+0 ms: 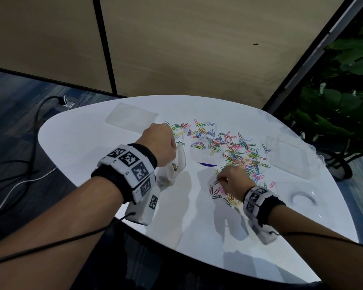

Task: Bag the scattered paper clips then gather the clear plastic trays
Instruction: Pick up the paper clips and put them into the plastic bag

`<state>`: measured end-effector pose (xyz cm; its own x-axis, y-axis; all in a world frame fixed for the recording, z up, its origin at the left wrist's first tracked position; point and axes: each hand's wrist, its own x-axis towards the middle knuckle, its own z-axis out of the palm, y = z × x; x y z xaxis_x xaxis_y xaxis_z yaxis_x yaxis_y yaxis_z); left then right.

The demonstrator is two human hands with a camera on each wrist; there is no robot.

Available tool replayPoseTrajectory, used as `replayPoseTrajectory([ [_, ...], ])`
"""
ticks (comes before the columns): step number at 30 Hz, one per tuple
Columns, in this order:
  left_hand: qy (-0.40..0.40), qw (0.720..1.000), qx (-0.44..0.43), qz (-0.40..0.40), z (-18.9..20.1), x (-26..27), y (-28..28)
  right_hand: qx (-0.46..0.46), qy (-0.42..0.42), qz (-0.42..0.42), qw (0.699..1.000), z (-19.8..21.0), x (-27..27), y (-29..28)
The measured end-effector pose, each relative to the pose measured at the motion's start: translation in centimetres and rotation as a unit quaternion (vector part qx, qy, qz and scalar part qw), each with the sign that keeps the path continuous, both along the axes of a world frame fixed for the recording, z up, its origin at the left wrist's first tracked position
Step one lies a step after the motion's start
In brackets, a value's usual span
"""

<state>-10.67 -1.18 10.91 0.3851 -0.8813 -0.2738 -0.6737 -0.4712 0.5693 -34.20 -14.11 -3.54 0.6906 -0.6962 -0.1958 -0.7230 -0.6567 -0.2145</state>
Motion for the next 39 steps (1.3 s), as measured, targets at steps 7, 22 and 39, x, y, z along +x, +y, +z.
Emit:
replayPoseTrajectory([
  [7,0.008,1.0,-0.005,-0.007,-0.2,-0.5,-0.3,0.344,-0.307,-0.391,0.797,2.3,0.0,-2.9],
  [22,0.026,0.999,-0.021,0.024,-0.5,-1.0,-1.0,0.426,-0.364,-0.22,0.798,8.2,9.3,5.1],
  [39,0.018,1.0,-0.013,0.015,-0.2,0.2,-0.1,0.097,0.105,0.067,0.987,-0.7,1.2,2.5],
])
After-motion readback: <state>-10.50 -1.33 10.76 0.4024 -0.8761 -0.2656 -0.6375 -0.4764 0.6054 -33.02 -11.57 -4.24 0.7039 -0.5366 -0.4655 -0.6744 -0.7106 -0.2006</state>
